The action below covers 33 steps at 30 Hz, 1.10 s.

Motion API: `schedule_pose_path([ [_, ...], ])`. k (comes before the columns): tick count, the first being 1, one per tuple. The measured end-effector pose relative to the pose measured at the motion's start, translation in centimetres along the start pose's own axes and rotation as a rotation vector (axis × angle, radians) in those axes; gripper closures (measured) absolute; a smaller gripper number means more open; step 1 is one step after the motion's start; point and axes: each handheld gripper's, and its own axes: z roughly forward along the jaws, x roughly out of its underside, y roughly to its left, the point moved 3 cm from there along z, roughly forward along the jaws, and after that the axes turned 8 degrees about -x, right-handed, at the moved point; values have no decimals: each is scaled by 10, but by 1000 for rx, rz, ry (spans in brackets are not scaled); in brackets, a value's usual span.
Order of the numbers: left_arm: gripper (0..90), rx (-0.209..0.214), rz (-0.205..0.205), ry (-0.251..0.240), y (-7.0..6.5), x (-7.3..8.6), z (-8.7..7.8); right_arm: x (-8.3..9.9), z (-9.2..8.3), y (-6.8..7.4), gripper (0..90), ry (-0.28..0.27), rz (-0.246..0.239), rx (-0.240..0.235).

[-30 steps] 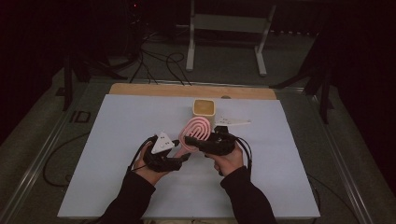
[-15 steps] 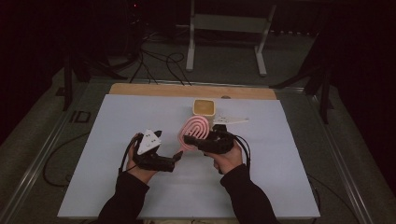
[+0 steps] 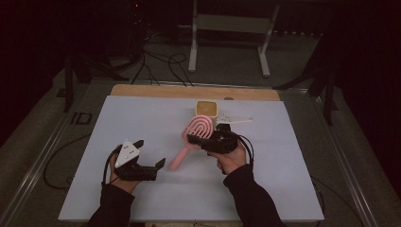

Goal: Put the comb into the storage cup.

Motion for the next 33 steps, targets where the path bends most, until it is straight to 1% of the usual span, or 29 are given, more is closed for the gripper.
schedule_pose_path([
  [2, 2, -13, -19, -11, 5, 6, -6, -1, -1, -1, 639, -3, -3, 6],
  [6, 2, -23, -30, -32, 14, 16, -16, -3, -2, 0, 638, -11, 0, 7],
  [7, 2, -23, -30, -32, 14, 16, -16, -3, -2, 0, 638, -11, 0, 7],
  [8, 2, -38, -21, -35, 16, 22, -21, -4, -1, 1, 638, -8, -1, 14],
  [10, 2, -41, -13, -26, 18, 26, -24, -4, -1, 1, 638, -7, 7, 17],
  [11, 2, -55, -12, -27, 19, 26, -25, -4, -1, 1, 638, -8, 9, 17],
  [14, 1, -92, 2, -29, 21, 27, -27, -5, 0, 1, 638, -14, 17, 18],
  [15, 1, -98, 4, -32, 21, 27, -28, -5, 0, 1, 637, -16, 22, 15],
  [18, 2, -100, -7, -41, 22, 27, -29, -7, 1, 0, 638, -21, 31, 15],
  [21, 1, -102, -11, -42, 24, 27, -29, -9, 1, 0, 638, -21, 31, 18],
  [23, 2, -111, -11, -42, 23, 27, -28, -11, 1, 0, 638, -25, 27, 19],
  [27, 2, -118, 6, -37, 21, 26, -27, -15, 0, 0, 637, -29, 30, 20],
  [29, 2, -138, 15, -32, 20, 26, -27, -16, 0, 0, 637, -24, 30, 20],
  [33, 2, -141, 14, -38, 21, 27, -27, -20, 0, -1, 637, -21, 34, 23],
])
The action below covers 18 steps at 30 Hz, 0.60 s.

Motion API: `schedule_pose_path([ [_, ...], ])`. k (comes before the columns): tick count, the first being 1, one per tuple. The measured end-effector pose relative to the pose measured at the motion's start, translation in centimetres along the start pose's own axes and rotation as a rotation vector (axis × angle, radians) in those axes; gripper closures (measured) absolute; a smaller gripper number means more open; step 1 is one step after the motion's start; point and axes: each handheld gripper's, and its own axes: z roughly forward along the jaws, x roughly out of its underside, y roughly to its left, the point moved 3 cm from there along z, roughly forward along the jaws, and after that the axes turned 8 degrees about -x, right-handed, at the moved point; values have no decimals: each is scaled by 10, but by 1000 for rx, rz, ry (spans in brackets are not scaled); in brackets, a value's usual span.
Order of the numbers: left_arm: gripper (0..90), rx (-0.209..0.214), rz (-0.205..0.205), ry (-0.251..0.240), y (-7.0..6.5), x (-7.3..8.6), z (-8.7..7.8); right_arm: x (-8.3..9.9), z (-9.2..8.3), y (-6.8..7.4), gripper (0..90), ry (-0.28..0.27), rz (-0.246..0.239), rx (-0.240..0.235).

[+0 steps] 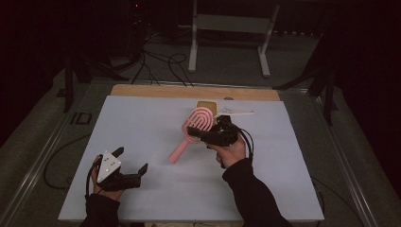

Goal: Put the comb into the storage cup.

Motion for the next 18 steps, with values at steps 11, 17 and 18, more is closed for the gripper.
schedule_pose_path([
  [11, 2, -20, -46, -37, 5, 1, -2, -12, 1, -5, 637, -16, 22, -6],
  [17, 2, -37, -65, -46, 8, 2, -3, -16, 0, -8, 636, -31, 36, 4],
  [18, 2, -36, -67, -46, 8, 2, -3, -17, 0, -8, 637, -31, 38, 5],
])
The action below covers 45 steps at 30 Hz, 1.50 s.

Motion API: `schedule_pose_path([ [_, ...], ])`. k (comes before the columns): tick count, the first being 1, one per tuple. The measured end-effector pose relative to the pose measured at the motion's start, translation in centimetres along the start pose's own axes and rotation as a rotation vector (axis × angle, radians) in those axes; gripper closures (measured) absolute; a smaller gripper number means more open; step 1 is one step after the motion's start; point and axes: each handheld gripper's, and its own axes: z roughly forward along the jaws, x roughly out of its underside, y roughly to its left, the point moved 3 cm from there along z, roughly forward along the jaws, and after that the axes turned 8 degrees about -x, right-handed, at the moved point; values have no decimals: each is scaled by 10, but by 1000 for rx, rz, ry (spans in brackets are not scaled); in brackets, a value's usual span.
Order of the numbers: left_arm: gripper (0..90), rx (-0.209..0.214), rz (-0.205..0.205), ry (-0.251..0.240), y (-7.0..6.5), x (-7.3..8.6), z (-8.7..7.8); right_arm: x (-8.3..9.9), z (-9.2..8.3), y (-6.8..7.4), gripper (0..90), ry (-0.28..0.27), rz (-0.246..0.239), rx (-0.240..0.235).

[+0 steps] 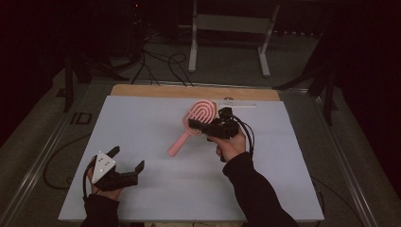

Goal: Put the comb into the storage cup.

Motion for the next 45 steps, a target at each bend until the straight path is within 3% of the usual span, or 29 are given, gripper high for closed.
schedule_pose_path([
  [12, 2, 2, -19, 16, 1, 1, 1, -14, -4, -5, 637, -18, 9, 21],
  [21, 2, 0, 0, 24, 0, 2, 2, -25, -5, -9, 636, -29, 7, 41],
  [45, 2, -8, 5, 33, 0, 3, 3, -41, 2, -22, 637, -17, 8, 88],
])
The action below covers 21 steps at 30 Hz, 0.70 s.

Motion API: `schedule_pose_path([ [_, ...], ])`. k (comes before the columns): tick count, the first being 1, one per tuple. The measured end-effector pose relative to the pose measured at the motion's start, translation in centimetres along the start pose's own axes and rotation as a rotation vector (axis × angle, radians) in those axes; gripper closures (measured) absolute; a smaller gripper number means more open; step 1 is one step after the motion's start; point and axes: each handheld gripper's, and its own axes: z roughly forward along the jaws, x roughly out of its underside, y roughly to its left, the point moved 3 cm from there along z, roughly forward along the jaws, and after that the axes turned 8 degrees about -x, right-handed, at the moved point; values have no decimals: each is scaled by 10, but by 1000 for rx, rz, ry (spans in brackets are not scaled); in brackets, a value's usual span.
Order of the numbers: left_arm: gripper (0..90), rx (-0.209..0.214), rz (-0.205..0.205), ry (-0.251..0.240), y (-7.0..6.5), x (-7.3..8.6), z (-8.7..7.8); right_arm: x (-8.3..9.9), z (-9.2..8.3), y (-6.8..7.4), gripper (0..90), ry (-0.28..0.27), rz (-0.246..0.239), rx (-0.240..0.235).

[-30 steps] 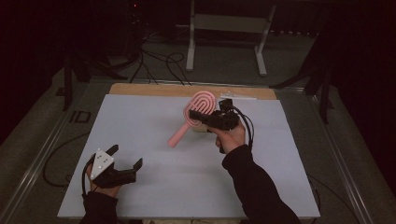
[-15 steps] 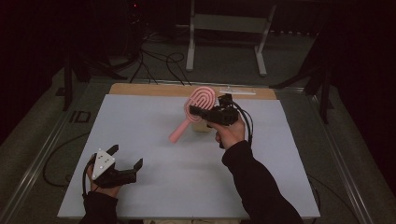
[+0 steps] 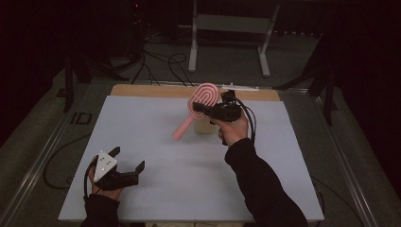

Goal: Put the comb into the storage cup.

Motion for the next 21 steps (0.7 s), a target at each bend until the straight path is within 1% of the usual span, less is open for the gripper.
schedule_pose_path([
  [8, 2, -7, -1, 12, 0, 0, 1, -1, 2, -9, 637, -1, 24, 13],
  [13, 2, -4, 2, 10, -1, 0, 3, -4, 0, -12, 637, -19, 56, -4],
  [17, 2, -2, -1, 7, -1, 0, 3, -9, -2, -12, 636, -22, 50, 14],
  [21, 2, -4, 1, 12, -2, 0, 4, -13, -4, -12, 637, -27, 44, 22],
])
